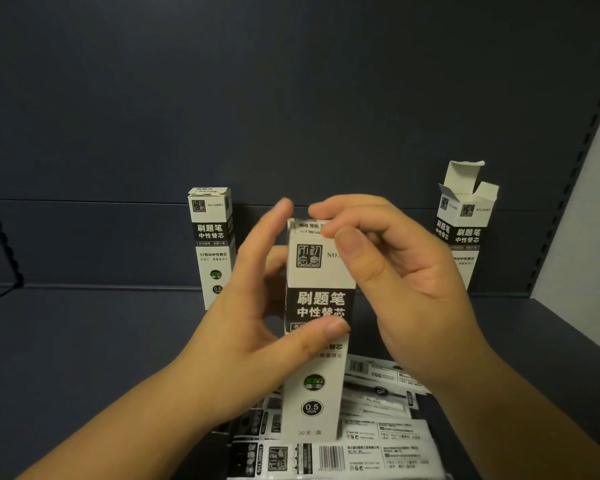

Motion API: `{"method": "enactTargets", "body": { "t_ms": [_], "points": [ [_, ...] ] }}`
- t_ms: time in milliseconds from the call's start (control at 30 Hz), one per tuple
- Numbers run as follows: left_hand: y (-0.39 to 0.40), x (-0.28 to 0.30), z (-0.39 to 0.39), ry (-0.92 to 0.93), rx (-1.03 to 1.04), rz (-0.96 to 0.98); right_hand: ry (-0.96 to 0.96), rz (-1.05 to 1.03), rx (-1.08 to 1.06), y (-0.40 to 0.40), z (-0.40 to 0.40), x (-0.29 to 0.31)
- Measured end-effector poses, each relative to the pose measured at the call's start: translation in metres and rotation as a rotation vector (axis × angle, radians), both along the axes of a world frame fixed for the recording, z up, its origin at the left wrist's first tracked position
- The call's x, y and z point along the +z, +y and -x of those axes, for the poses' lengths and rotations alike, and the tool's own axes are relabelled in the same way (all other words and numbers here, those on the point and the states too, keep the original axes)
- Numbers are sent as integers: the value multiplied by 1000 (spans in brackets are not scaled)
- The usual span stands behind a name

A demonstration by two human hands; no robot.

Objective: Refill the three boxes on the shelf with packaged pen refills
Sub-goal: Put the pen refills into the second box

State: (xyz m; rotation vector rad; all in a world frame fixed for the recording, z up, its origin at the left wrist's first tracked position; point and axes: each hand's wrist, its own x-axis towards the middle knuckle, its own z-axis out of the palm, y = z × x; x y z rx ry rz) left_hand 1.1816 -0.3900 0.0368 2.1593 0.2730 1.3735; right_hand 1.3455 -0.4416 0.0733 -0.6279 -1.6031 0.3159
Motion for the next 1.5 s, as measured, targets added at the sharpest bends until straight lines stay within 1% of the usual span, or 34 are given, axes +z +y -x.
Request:
{"method": "enactTargets", "body": {
  "t_ms": [100,167,300,400,467,567,633,700,800,900,1033,1133,1267,1500],
  "points": [
    [0,2,-1,15,17,7,-8,28,-19,0,0,-3],
    [0,4,-1,-7,18,35,-16,137,3,0,-1,-7],
    [3,5,0,-72,29,94,-126,393,16,2,-10,-10],
    [10,3,-2,-52,66,163,-149,497,37,4,-16,-9],
    [13,2,-5,-29,65,201,-142,479,12,4,-19,-9],
    [16,1,-7,21,44,288,-48,426,-3,5,-23,-6],
    [17,2,-4,97,12,363,38,410,19,5,-26,-4],
    [18,1,-2,182,7,397,87,408,21,7,-28,-3],
    [19,3,-8,181,54,427,115,425,-8,13,-32,-6],
    [31,6,-20,151,76,500,75,523,-69,24,-41,-13],
    [57,2,-36,204,118,555,-75,690,-194,40,-50,-29],
    [73,-4,-50,293,146,554,-78,705,-276,50,-53,-41],
    [89,-10,-63,336,172,530,-46,696,-345,60,-59,-48],
    [108,-22,-60,351,224,491,-155,714,-330,74,-59,-54]
  ]
}}
